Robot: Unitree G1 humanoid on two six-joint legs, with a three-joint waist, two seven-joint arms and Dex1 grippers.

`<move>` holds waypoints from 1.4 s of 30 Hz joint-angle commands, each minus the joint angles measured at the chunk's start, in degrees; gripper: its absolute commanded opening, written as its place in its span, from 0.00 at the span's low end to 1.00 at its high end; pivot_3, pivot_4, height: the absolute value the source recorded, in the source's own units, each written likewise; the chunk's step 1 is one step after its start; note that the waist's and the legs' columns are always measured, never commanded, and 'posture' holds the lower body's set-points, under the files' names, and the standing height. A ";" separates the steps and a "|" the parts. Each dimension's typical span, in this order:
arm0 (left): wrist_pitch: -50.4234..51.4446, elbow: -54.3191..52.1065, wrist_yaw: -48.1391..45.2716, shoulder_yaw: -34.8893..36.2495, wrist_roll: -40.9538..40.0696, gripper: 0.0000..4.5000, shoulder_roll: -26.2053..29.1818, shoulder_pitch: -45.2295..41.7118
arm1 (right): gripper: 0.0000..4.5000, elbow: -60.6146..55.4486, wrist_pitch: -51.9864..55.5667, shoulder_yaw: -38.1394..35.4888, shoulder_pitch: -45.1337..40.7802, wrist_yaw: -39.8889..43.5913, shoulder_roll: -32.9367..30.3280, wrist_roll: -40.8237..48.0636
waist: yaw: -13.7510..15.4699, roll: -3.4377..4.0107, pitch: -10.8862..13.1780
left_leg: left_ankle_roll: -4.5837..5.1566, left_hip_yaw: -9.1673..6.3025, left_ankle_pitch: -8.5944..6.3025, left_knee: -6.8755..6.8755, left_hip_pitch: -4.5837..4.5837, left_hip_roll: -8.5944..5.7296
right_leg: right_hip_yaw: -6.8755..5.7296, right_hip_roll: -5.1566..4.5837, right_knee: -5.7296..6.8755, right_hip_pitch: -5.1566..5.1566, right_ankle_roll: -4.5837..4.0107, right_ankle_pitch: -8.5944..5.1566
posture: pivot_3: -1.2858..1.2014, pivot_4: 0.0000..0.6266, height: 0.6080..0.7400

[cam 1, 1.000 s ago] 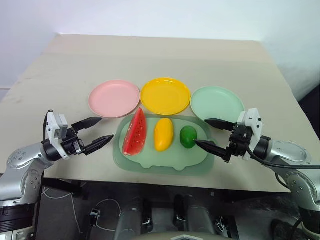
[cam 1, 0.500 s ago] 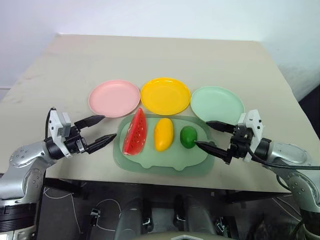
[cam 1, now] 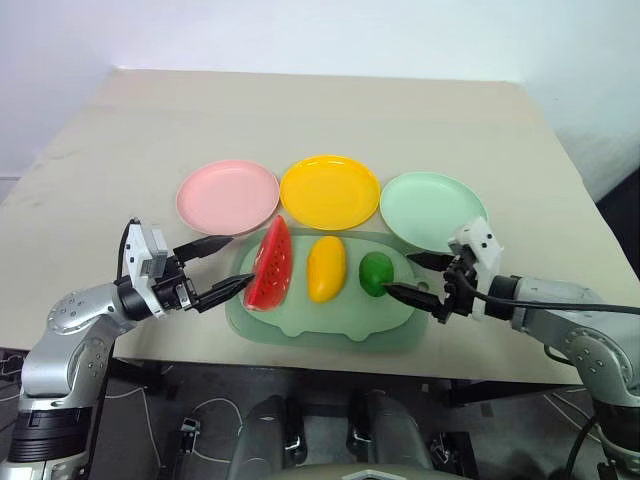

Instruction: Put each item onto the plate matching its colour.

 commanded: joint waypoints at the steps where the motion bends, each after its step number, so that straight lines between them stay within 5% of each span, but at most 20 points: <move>1: 0.05 -1.72 -0.73 1.65 -1.44 1.00 1.18 -0.33 | 1.00 -1.45 3.83 0.03 -2.65 -3.37 2.08 2.13 | -0.06 0.00 0.00 | 0.00 0.00 0.00 0.00 0.00 0.00 | 0.00 0.00 0.00 0.01 0.00 0.00 | 0.52 0.24 0.67; 24: 0.13 -2.04 -0.39 -0.48 -0.41 1.00 0.92 -2.85 | 1.00 7.74 11.07 4.18 -11.43 -9.94 9.66 -2.03 | -0.12 0.01 0.00 | -0.02 0.10 0.01 0.01 -0.01 0.00 | 0.03 0.01 0.08 -0.04 0.13 0.09 | 0.52 0.24 0.67; 29: 0.46 -2.40 0.00 0.18 -0.88 1.00 1.18 -1.66 | 0.66 6.37 9.78 3.98 -10.96 -8.48 8.09 -2.97 | -0.16 0.01 0.00 | -0.02 0.10 0.01 0.01 -0.01 0.00 | 0.03 0.02 0.08 -0.04 0.15 0.09 | 0.52 0.24 0.67; 36: 2.56 -4.13 -0.19 0.88 -2.04 1.00 2.56 -0.68 | 0.65 4.60 10.62 -2.33 -13.55 -3.55 3.87 2.08 | -0.10 0.01 0.00 | -0.01 0.10 0.01 0.01 -0.02 0.00 | 0.03 0.01 0.07 -0.05 0.15 0.09 | 0.52 0.24 0.67; 42: 2.32 -4.20 0.26 0.87 -2.01 1.00 2.66 -0.86 | 0.65 15.88 2.72 -7.41 -22.37 -2.99 4.90 -0.46 | -0.16 0.02 0.00 | -0.01 0.10 0.01 0.01 0.00 0.01 | 0.04 0.02 0.07 -0.05 0.05 0.04 | 0.52 0.24 0.67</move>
